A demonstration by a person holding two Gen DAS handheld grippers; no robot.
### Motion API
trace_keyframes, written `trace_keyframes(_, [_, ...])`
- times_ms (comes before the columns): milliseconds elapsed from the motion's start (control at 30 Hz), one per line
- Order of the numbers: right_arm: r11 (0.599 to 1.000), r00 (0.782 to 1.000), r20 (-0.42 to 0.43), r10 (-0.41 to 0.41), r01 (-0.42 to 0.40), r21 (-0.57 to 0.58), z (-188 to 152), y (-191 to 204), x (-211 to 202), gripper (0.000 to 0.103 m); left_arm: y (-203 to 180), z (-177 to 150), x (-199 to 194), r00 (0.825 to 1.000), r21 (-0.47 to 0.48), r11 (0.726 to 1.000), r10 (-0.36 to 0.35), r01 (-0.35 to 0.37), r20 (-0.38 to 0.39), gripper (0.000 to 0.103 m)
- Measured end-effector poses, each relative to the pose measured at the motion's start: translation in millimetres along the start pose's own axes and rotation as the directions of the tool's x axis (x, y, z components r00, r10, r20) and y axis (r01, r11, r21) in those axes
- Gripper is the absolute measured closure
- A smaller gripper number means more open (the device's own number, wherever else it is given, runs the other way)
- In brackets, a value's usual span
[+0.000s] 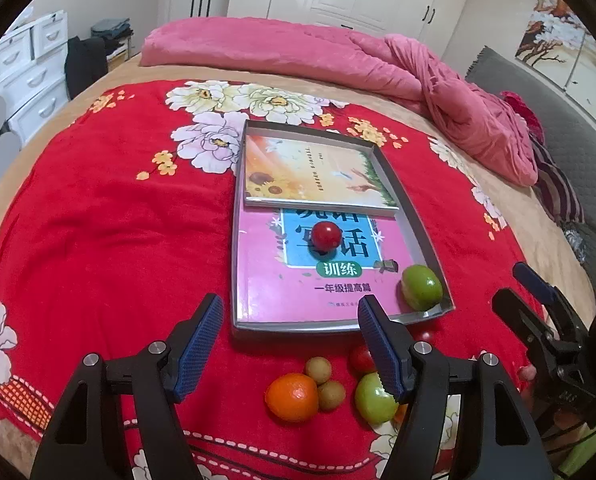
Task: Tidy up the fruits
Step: 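Withdraw both open grippers from the tray back toward the fruit cluster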
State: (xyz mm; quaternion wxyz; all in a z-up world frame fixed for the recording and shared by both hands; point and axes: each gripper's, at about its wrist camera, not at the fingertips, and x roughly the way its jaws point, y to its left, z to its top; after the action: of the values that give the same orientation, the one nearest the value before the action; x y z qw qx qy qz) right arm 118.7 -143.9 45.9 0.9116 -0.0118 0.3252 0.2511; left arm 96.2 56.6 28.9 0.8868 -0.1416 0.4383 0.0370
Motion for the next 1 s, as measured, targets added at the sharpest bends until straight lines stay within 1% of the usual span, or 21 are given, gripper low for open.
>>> trace_keyframes(300, [0.999,0.999,-0.020,0.031,-0.032,-0.015,-6.2,12.1,-6.6,0.001,-2.3,-3.3,-7.8,1.000,0.009,1.000,-0.013,0.013,0.010,0.031])
trace_keyframes(533, [0.999,0.999,-0.016,0.034,-0.034,-0.023,-9.5,16.7,-12.1,0.001,-0.9,-5.6,-11.6,1.000,0.009,1.000,-0.026,0.026,0.012,0.031])
trace_keyframes(1000, [0.999,0.998,-0.045,0.034,-0.035,-0.026,-20.8,27.2,-21.4,0.001,-1.7,-10.9,-20.6,0.999,0.028,0.999,-0.044,0.044,0.017,0.031])
